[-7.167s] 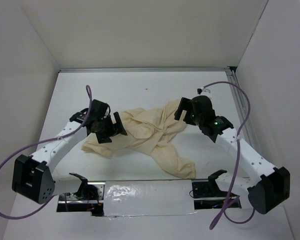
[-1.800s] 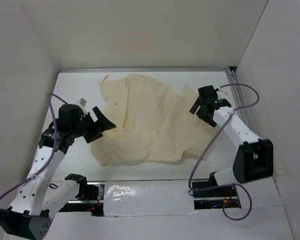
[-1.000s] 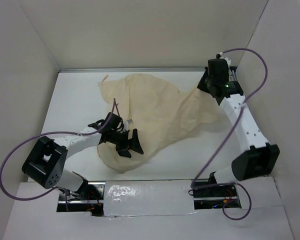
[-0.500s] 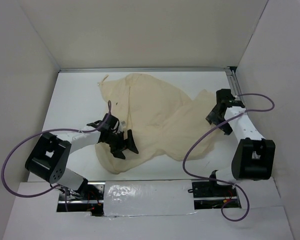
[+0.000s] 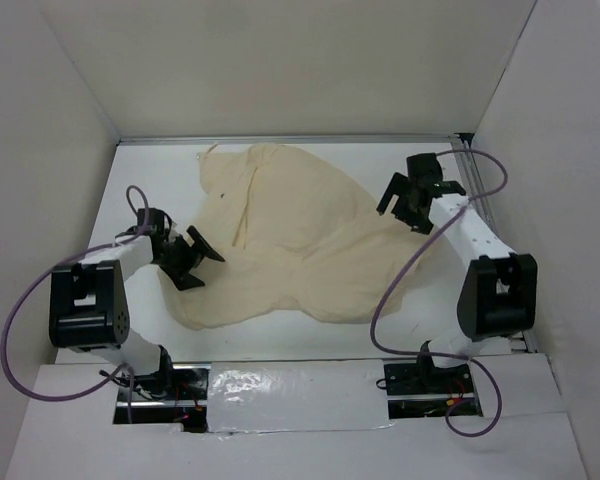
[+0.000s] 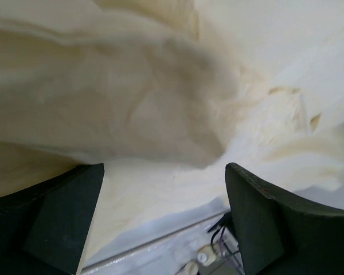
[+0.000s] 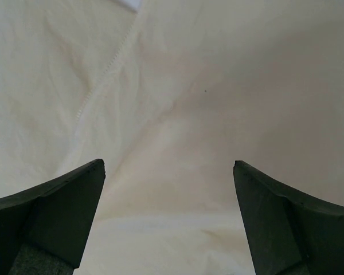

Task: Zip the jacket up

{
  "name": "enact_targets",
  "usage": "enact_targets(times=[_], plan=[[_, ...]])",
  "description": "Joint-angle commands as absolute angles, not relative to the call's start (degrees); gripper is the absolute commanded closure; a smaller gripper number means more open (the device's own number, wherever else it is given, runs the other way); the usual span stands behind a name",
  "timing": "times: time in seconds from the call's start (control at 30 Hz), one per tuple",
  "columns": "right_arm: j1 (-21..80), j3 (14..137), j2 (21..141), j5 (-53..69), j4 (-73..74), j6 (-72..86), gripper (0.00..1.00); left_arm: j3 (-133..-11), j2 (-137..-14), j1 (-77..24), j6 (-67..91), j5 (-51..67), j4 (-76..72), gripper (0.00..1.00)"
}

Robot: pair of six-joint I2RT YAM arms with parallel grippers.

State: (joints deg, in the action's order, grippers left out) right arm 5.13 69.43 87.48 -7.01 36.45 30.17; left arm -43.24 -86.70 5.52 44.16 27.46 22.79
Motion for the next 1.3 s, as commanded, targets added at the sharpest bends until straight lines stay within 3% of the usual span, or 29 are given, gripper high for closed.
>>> enact_targets(times=[0.0,0.23,0.5,0.53,0.63,0.73,0.87,1.03,1.13,1.27], plan=[[6.59,68.30,91.66,-2.21,32.97,30.58,0.00,-51.05,-91.74,7.47,44.38,24.53,21.71,0.01],[13.70,57.24,93.78,3.51,29.97,33.92,0.03,-73.80,-114.82,5.90,43.95,24.61,23.64,0.01],[37.21,46.59,87.89,13.16,26.03,38.58,0.03,-117.46,-140.60,-7.63,39.55,25.30,33.29,0.01],[40.31,47.28,88.59,16.66,25.75,38.32,0.03,-127.25,-146.19,-9.56,39.12,26.44,33.66,0.01],[52.27,53.59,93.49,21.51,25.05,35.08,0.03,-137.26,-153.17,-12.38,40.24,32.32,28.06,0.01],[58.53,62.99,97.81,26.96,23.47,29.28,0.03,-134.14,-153.72,-13.01,45.24,36.98,14.89,0.01],[57.22,69.25,97.04,33.66,20.12,24.54,0.04,-141.15,-156.97,-12.74,47.73,41.48,11.26,0.01],[45.66,66.89,87.47,33.66,20.13,24.34,0.03,-137.81,-149.51,-11.87,43.97,37.36,8.00,0.01],[36.34,64.43,81.40,28.32,21.96,25.93,0.03,-136.15,-142.49,-9.24,42.63,37.87,8.79,0.01],[25.71,64.33,76.21,8.68,29.50,28.82,0.00,-125.99,-128.02,-5.72,38.00,42.52,10.10,0.01]])
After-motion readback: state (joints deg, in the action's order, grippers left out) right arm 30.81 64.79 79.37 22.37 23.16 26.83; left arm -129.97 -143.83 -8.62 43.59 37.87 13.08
